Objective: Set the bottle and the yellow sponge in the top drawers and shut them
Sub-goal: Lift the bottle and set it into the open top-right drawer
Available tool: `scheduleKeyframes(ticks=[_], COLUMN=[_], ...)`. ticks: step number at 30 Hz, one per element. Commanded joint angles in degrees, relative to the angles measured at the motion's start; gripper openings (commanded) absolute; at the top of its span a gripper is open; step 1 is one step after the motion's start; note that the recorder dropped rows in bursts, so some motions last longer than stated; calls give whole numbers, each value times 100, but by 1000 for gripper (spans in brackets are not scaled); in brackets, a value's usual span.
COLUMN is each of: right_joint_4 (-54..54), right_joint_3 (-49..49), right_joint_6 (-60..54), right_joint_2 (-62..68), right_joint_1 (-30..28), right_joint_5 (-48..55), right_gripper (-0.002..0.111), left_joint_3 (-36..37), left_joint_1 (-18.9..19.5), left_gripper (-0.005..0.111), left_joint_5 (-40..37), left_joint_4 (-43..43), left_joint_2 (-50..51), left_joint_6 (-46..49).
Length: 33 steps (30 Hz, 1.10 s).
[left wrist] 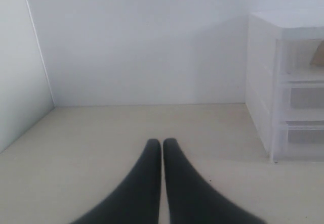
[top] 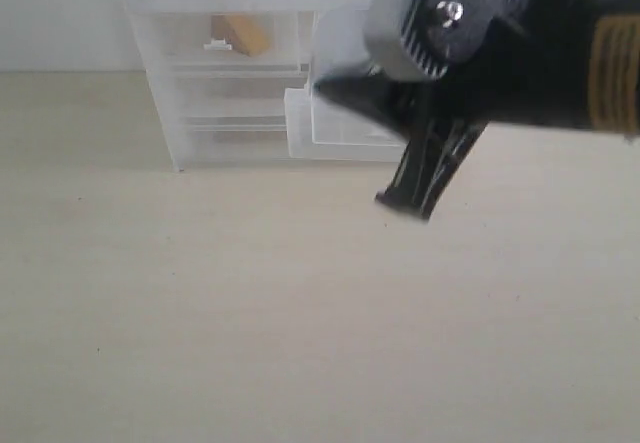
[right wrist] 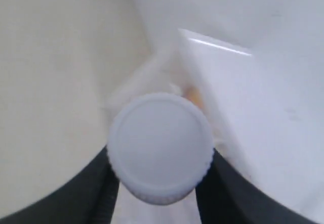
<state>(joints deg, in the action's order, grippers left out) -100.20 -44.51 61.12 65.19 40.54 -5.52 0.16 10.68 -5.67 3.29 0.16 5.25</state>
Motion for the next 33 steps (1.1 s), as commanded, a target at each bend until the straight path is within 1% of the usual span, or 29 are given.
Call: scheduleKeyframes(ticks=[1,4,5,6,7,8,10,11,12,14,15,16,17,24,27,28,30,31,32,33], right_joint_4=[25,25,25,25,25,25,25,25,25,25,25,25,25,25,25,122,587,856,1069,1188], right_joint_3=[-272,-491,-673,-780,-957,-1046,-1216,-1274,-1294,-1345,-1345,-1345,-1345,-1345,-1345,-1345,-1345,-1345,-1345,-1345], right_joint_6=[-1145,-1831,-2067,-2056,-2056,-2056,-2082,-2162,-2170,-2215,-2215,-2229,-2229,-2267,-2209,-2193,-2107,-2093,-2093,-1927], right_joint_2=[334,871,1244,1455,1818,2004,2413,2583,2674,2839,2858,2858,2858,2839,2671,2562,2283,2105,1926,1625], right_joint_1=[-4,-4,-4,-4,-4,-4,-4,-4,-4,-4,-4,-4,-4,-4,6,6,6,6,6,-4], right_joint_5=[2072,2105,2320,2506,2959,3189,3414,3400,3400,3408,3396,3396,3396,3423,3522,3598,3679,3703,3709,3808], right_gripper=[1,1,1,1,1,1,2,7,14,50,71,86,92,87,79,72,51,34,15,2], left_joint_3=[-16,-16,-16,-16,-16,-16,-16,-16,-16,-16,-16,-16,-16,-16,-16,-16,-16,-16,-16,-16], left_joint_1=[10,10,10,10,10,10,10,10,10,10,10,10,10,10,10,10,10,10,10,10], left_gripper=[4,4,4,4,4,4,4,4,4,4,4,4,4,4,4,4,4,4,4,4], left_joint_5=[50,50,50,50,50,50,50,50,50,50,50,50,50,50,50,50,50,50,50,50], left_joint_4=[38,38,38,38,38,38,38,38,38,38,38,38,38,38,38,38,38,38,38,38], left_joint_2=[-16,-16,-16,-16,-16,-16,-16,-16,-16,-16,-16,-16,-16,-16,-16,-16,-16,-16,-16,-16], left_joint_6=[-54,-54,-54,-54,-54,-54,-54,-54,-54,-54,-54,-54,-54,-54,-54,-54,-54,-54,-54,-54])
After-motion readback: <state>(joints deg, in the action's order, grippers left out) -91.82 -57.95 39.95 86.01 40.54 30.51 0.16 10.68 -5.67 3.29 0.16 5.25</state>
